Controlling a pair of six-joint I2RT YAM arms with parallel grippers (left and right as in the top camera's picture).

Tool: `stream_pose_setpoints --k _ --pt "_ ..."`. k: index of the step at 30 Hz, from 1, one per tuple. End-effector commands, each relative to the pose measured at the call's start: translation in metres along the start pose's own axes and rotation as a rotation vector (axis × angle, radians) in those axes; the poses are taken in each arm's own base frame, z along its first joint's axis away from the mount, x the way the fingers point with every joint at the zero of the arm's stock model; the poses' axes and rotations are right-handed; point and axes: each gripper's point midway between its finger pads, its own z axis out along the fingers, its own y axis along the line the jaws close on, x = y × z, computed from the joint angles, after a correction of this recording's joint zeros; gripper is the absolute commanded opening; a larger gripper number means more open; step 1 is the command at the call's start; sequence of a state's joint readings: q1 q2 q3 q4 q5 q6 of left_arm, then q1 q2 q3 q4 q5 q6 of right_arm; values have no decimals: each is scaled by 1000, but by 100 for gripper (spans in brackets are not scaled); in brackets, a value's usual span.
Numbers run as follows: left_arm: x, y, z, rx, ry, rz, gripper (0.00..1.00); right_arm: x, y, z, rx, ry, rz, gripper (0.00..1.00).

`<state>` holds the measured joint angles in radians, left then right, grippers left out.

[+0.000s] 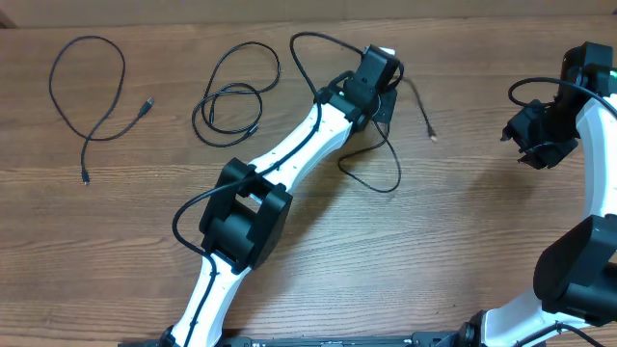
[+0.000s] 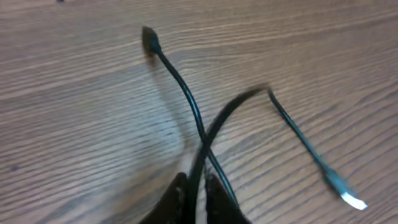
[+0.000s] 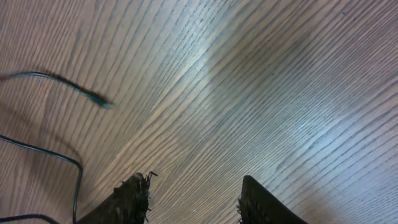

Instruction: Untangle cables

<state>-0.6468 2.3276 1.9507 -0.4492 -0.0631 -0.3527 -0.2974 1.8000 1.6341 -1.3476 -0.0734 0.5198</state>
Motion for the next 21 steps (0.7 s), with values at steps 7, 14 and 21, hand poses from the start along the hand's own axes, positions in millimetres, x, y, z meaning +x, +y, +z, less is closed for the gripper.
stream_pose_setpoints --k 7,14,21 --pt "23 -10 21 67 6 -138 25 2 2 -1 5 -1 -11 47" --pt "38 -16 44 91 17 -189 31 2 2 -1 5 -1 -11 47" --pt "53 -19 59 99 38 -185 32 2 2 -1 2 -4 -11 47"
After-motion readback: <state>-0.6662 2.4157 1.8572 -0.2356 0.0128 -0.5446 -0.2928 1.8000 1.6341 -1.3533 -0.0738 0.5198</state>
